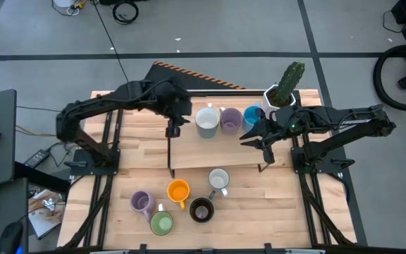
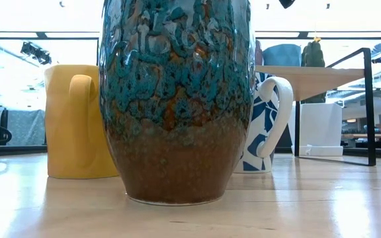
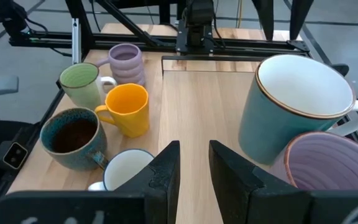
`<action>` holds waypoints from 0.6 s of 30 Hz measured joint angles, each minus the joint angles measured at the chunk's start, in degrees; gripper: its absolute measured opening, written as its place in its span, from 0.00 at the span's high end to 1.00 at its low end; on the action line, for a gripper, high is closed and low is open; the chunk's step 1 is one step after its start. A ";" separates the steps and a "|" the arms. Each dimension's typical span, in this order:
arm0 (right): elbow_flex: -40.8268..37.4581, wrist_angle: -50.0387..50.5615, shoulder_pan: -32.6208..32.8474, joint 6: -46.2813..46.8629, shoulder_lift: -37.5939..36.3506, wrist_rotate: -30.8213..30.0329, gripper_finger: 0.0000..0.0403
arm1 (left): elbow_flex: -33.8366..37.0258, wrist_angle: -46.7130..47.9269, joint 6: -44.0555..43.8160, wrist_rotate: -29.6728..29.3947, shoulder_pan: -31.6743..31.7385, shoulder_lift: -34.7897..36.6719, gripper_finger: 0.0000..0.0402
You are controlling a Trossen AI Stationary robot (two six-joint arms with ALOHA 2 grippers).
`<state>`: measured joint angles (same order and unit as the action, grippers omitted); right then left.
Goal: Place coffee mugs
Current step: Put the light blue cup on the shelf
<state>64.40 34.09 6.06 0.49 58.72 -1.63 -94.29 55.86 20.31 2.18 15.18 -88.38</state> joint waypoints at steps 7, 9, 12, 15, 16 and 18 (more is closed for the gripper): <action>0.00 0.03 0.01 0.02 0.00 -0.04 0.77 | 14.83 -9.85 -4.01 0.47 0.80 5.40 0.69; 0.00 0.01 0.01 0.02 0.00 -0.04 0.77 | 17.45 -11.97 -6.26 0.56 0.75 5.23 0.69; 0.00 -0.20 0.01 0.02 0.00 -0.15 0.77 | 20.32 -15.88 -8.76 0.58 0.75 4.45 0.68; 0.00 -0.18 0.01 0.35 0.00 -0.21 0.77 | 22.49 -18.26 -9.57 1.29 0.75 4.26 0.62; -0.01 -0.18 0.01 0.49 0.00 -0.22 0.77 | 22.71 -19.21 -9.59 1.72 0.75 4.26 0.59; 0.00 -0.18 0.01 0.50 0.00 -0.22 0.77 | 23.17 -19.74 -9.62 2.12 0.74 4.31 0.53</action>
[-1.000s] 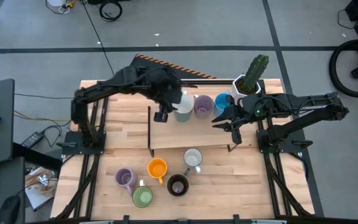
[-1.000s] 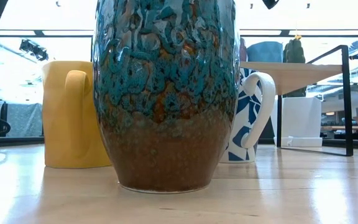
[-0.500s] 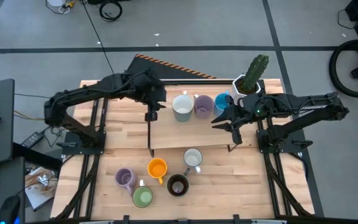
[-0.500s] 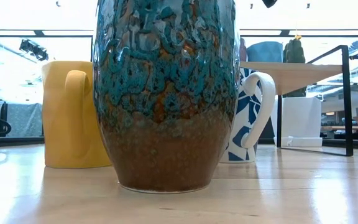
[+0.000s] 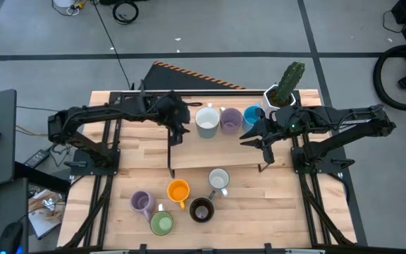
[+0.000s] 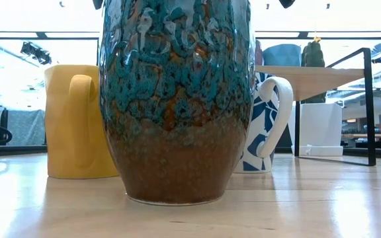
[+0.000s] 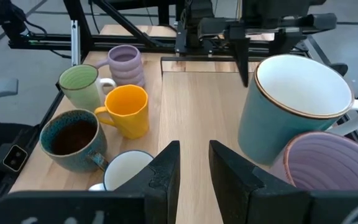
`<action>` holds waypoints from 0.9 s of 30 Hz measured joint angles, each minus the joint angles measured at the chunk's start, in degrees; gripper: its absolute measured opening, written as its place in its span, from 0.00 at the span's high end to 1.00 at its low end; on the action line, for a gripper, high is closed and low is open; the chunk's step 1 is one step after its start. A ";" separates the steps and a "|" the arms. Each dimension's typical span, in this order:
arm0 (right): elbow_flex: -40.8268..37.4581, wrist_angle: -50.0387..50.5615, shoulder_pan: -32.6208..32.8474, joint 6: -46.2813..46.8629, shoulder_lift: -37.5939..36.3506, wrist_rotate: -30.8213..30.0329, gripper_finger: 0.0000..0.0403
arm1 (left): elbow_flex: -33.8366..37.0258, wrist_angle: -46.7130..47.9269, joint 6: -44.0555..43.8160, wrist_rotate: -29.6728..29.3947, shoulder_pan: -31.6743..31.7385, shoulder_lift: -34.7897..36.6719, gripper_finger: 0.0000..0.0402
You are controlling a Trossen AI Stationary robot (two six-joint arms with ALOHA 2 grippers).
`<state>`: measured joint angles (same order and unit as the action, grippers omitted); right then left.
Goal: Place coffee mugs
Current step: Put the light blue cup on the shelf
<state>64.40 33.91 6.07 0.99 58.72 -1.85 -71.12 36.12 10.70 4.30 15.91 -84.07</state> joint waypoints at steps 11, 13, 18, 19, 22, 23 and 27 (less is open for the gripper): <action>-0.01 -0.89 0.00 0.15 0.00 0.00 0.77 | 3.28 -10.47 -0.02 0.06 -0.12 -0.19 0.34; 0.00 -0.87 0.00 0.15 0.00 0.00 0.77 | 3.28 -11.01 -0.15 0.16 -0.17 -0.33 0.35; 0.00 -0.90 0.00 0.15 0.00 0.04 0.77 | 3.28 -12.98 -0.06 0.17 -0.38 -0.31 0.35; 0.00 -0.90 0.00 0.15 0.00 0.04 0.77 | 3.28 -13.42 -0.07 0.41 -0.43 -0.31 0.35; 0.00 -1.36 -0.01 0.09 0.00 0.31 0.77 | 3.28 -14.23 -0.21 1.80 -0.41 -0.31 0.36; 0.00 -1.36 0.00 0.07 0.00 0.35 0.77 | 3.28 -14.55 -0.20 1.87 -0.41 -0.31 0.36; -0.01 -1.34 -0.01 0.01 0.00 0.39 0.77 | 3.28 -15.68 -0.04 1.96 -0.41 -0.31 0.36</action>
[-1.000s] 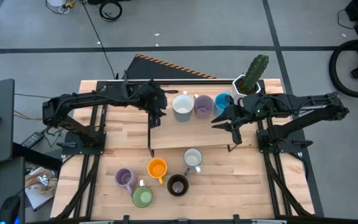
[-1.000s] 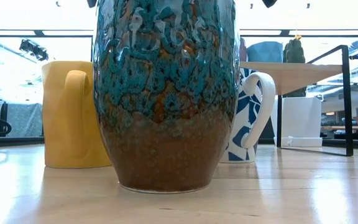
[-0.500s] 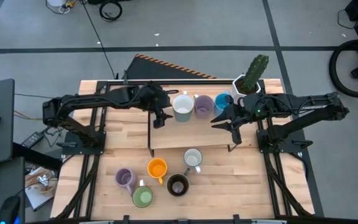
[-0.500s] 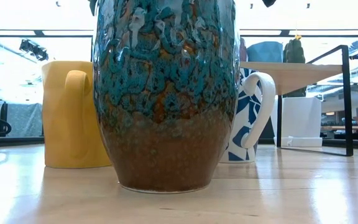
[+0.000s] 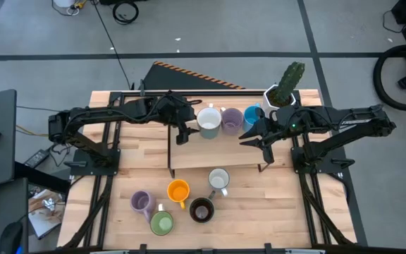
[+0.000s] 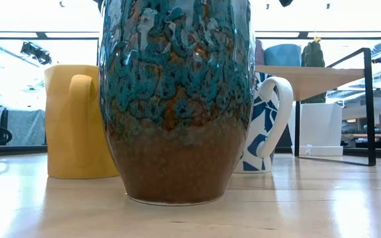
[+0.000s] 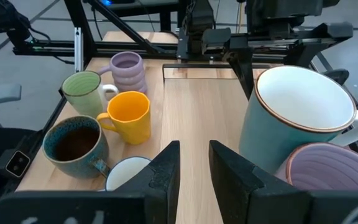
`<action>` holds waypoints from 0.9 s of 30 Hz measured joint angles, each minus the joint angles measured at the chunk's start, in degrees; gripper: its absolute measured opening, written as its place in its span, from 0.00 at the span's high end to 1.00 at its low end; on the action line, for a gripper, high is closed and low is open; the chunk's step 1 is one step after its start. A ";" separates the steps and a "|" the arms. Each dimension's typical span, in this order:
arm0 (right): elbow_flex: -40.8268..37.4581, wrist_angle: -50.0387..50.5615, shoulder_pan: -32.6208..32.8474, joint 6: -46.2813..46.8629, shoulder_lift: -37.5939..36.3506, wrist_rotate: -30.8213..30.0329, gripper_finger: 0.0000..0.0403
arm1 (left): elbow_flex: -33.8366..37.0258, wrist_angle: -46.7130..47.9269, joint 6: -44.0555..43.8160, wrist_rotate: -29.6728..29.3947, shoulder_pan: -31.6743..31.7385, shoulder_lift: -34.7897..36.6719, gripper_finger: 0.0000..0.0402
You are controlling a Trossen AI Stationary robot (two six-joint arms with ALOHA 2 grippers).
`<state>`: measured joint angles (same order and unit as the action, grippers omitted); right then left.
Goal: Place coffee mugs
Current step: Put the light blue cup on the shelf, then put the green cup on the shelf
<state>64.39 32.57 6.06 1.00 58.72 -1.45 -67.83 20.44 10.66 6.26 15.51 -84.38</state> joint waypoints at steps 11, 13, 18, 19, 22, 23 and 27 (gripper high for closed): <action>0.00 -0.54 0.01 -0.60 0.00 0.03 0.77 | 0.00 -0.90 0.45 0.02 0.00 0.00 0.36; 0.00 -0.86 0.01 -0.60 0.00 0.02 0.77 | 0.00 -0.84 0.46 0.02 0.00 0.00 0.36; 0.01 -0.80 0.01 -0.65 0.00 0.04 0.77 | -0.97 3.01 0.49 -0.57 0.07 0.87 0.36; -0.01 -0.80 -0.01 -0.74 0.00 0.04 0.77 | -1.86 3.60 0.44 -0.94 0.07 0.99 0.36; 0.01 -0.80 -0.02 -0.93 -0.02 0.04 0.77 | -4.74 9.63 -0.90 -1.46 -0.32 2.28 0.36; 0.01 -0.74 -0.02 -0.95 -0.02 0.04 0.77 | -6.21 10.80 -1.15 -1.84 -0.75 2.36 0.36; -0.02 -0.39 0.13 -0.79 0.01 0.04 0.77 | -12.56 23.70 -3.80 -2.89 -3.73 3.23 0.36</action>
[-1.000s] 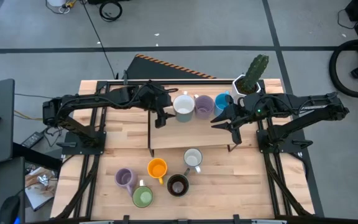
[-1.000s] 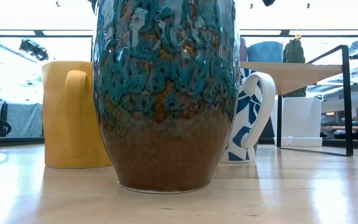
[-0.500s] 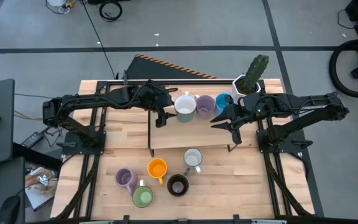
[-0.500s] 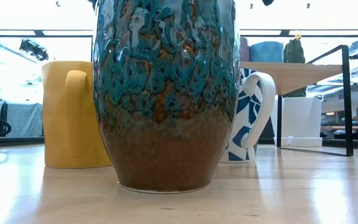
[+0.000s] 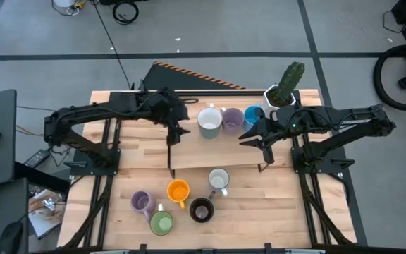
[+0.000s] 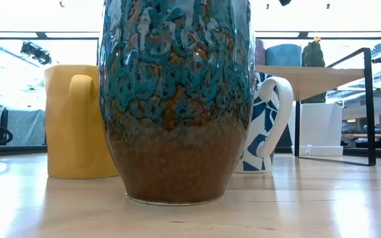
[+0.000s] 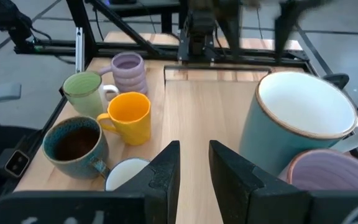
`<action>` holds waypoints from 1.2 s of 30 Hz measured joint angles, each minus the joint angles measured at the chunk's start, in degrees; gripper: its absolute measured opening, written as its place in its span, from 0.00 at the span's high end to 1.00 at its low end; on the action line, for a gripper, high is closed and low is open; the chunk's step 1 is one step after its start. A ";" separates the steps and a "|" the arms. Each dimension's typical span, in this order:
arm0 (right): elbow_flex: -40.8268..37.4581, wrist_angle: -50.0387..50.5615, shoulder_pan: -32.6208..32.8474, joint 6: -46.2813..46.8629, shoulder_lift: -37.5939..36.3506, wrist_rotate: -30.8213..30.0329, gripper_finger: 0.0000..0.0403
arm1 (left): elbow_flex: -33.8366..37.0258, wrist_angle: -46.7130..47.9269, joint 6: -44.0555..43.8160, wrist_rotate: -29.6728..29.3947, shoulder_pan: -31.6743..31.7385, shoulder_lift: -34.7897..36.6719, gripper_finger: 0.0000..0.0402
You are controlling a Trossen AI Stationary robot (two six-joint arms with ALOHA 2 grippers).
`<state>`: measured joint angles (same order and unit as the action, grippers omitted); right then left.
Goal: Place coffee mugs
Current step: Put the green cup on the shelf
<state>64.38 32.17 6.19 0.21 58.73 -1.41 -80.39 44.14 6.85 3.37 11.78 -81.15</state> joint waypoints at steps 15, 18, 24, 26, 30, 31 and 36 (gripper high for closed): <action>0.00 0.00 0.10 -1.95 0.16 -0.38 0.77 | -9.26 24.64 -30.23 10.50 -28.52 1.14 0.36; 0.00 0.01 0.10 -2.59 0.16 -0.42 0.77 | -9.23 24.62 -38.99 5.07 -35.26 1.14 0.36; 0.00 -0.24 0.10 -3.40 0.19 -0.42 0.77 | -9.23 24.00 -57.62 -7.71 -47.12 1.13 0.36; 0.00 -0.72 0.10 -3.73 0.19 -0.42 0.77 | -9.23 23.44 -63.57 -11.51 -50.48 0.79 0.36; 0.00 -1.70 0.10 -5.21 0.19 -0.42 0.77 | -9.23 23.06 -74.22 -18.14 -55.70 -1.22 0.36; 0.00 -1.81 0.10 -5.42 0.19 -0.42 0.77 | -9.23 22.80 -76.05 -18.66 -56.50 -2.14 0.36; 0.00 -2.09 0.10 -6.77 0.19 0.16 0.77 | -9.21 15.08 -79.94 -15.84 -57.42 -7.77 0.36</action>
<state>64.38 30.09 6.28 -6.56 58.92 -1.25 -89.60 59.22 -73.09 -12.46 -45.64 -88.92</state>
